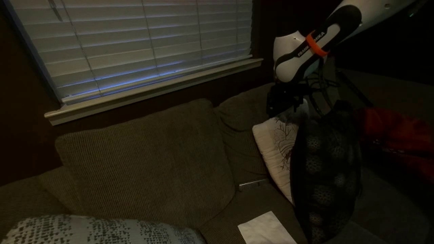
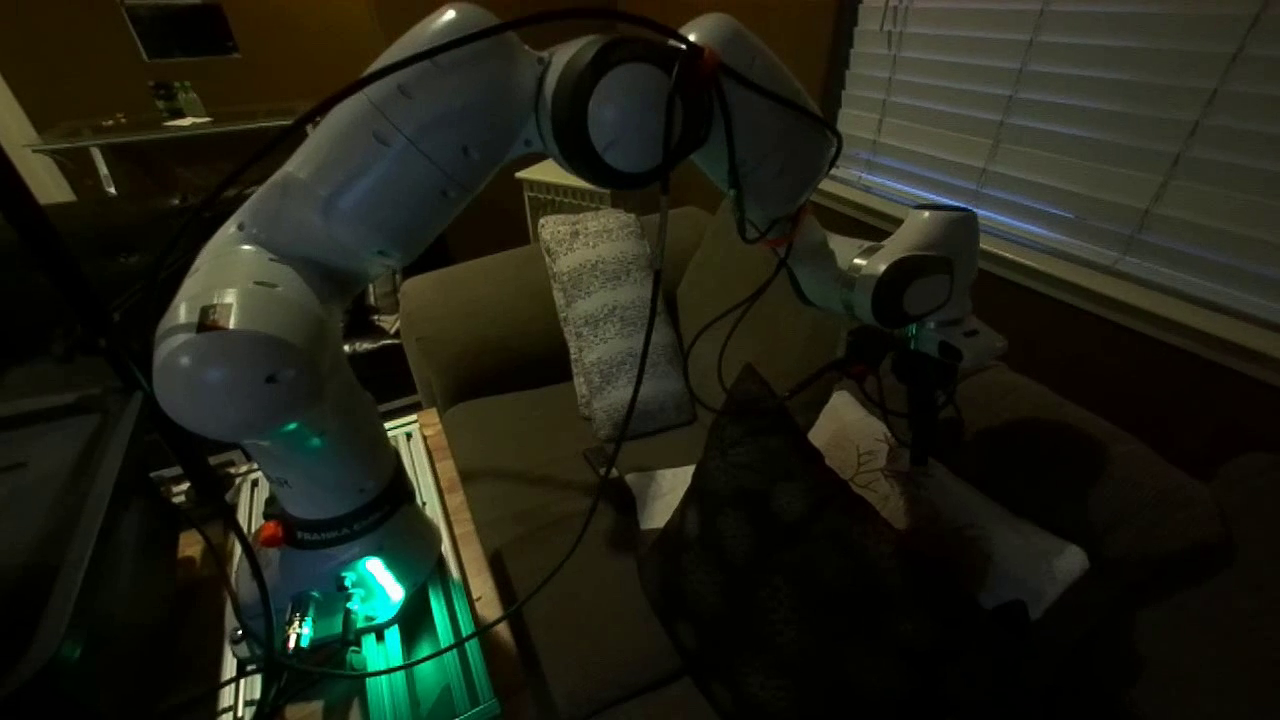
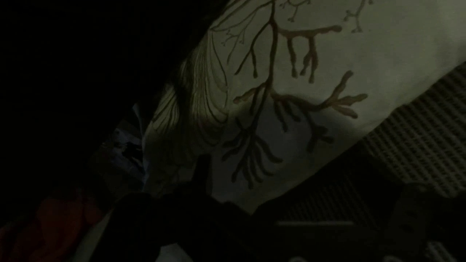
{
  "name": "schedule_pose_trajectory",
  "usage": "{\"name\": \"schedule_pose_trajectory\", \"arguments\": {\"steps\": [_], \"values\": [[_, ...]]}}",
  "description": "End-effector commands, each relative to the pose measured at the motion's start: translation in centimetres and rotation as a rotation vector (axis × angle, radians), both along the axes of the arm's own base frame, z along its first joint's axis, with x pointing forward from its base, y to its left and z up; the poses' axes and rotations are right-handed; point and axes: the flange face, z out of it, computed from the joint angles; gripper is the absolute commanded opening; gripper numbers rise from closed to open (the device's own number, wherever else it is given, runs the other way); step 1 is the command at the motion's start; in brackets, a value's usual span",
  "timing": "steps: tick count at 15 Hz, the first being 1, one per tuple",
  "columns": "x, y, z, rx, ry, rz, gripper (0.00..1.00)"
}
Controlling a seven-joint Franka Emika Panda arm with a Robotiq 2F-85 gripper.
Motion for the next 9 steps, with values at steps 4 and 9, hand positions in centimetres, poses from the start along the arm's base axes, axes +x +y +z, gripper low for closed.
{"name": "schedule_pose_trajectory", "arguments": {"steps": [4, 9], "values": [[2.0, -0.5, -2.4, 0.020, 0.095, -0.054, 1.00], [2.7, -0.5, -3.5, 0.035, 0.145, -0.088, 0.67]]}}
